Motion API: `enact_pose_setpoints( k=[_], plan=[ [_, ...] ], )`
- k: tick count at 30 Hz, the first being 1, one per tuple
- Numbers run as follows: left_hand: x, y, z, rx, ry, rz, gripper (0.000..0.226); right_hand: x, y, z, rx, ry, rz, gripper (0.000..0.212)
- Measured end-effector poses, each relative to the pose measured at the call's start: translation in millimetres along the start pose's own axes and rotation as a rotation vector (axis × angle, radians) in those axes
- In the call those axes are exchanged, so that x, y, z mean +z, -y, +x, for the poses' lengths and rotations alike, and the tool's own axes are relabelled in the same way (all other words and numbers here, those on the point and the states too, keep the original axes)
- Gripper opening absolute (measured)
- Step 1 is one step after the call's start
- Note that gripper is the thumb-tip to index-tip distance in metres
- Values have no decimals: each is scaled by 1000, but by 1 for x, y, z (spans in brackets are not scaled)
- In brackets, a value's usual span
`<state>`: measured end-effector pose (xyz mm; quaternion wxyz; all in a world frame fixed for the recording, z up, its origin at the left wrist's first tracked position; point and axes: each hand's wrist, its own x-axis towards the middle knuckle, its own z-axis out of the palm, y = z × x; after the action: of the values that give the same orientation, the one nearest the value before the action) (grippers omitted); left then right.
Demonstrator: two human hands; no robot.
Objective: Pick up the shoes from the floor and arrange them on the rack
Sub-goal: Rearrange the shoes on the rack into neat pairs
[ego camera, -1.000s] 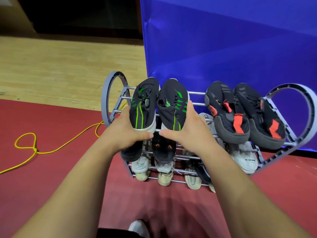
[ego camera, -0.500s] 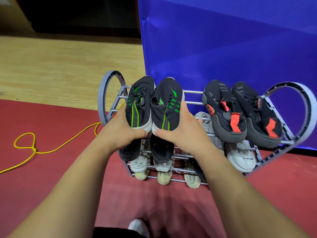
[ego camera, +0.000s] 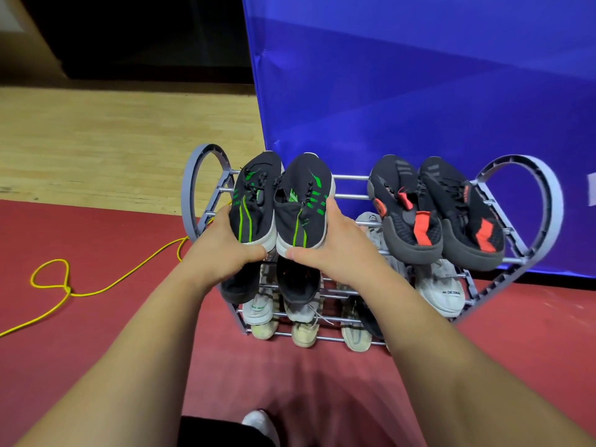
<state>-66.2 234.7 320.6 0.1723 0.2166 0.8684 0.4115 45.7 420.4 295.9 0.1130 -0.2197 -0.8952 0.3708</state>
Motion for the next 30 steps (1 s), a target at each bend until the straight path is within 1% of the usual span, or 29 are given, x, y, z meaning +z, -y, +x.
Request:
enact_pose_setpoints(
  k=[3, 6, 10, 13, 15, 17, 19, 21, 22, 23, 24, 25, 27, 28, 30],
  plan=[
    [0, 0, -3, -21, 11, 10, 80, 0, -3, -2, -7, 5, -4, 94],
    [-1, 4, -1, -38, 25, 24, 85, 0, -6, 0, -6, 4, -11, 95],
    [2, 4, -1, -50, 6, 21, 80, -3, -7, 1, 5, 30, -25, 90],
    [4, 3, -5, -51, -20, 16, 67, -9, -5, -5, -10, 68, -84, 88],
    [5, 4, -9, -46, -71, 57, 65, -16, -3, -13, -39, 118, -85, 88],
    [8, -3, -18, -61, -166, 113, 59, -28, -4, -26, -60, 155, -69, 77],
    [14, -16, -31, -76, -278, 208, 39, -43, -4, -41, -46, 151, -64, 62],
    [22, -31, -44, -55, -308, 301, 20, -62, -6, -57, -8, 125, -65, 47],
    [27, -39, -49, -41, -277, 335, 16, -71, -9, -64, 7, 125, -35, 35],
    [34, -45, -51, -29, -215, 346, 16, -81, -14, -72, 18, 148, 8, 22],
    [43, -52, -53, -16, -138, 333, 20, -92, -20, -81, 31, 198, 51, 14],
    [56, -57, -54, 0, -50, 298, 24, -102, -28, -89, 65, 267, 83, 14],
    [85, -70, -59, 23, 145, 232, 30, -116, -57, -103, 207, 431, 105, 21],
    [100, -75, -60, 28, 234, 213, 32, -120, -76, -110, 304, 506, 83, 22],
    [134, -79, -57, 45, 376, 248, 34, -127, -119, -123, 509, 594, -21, 17]
  ],
)
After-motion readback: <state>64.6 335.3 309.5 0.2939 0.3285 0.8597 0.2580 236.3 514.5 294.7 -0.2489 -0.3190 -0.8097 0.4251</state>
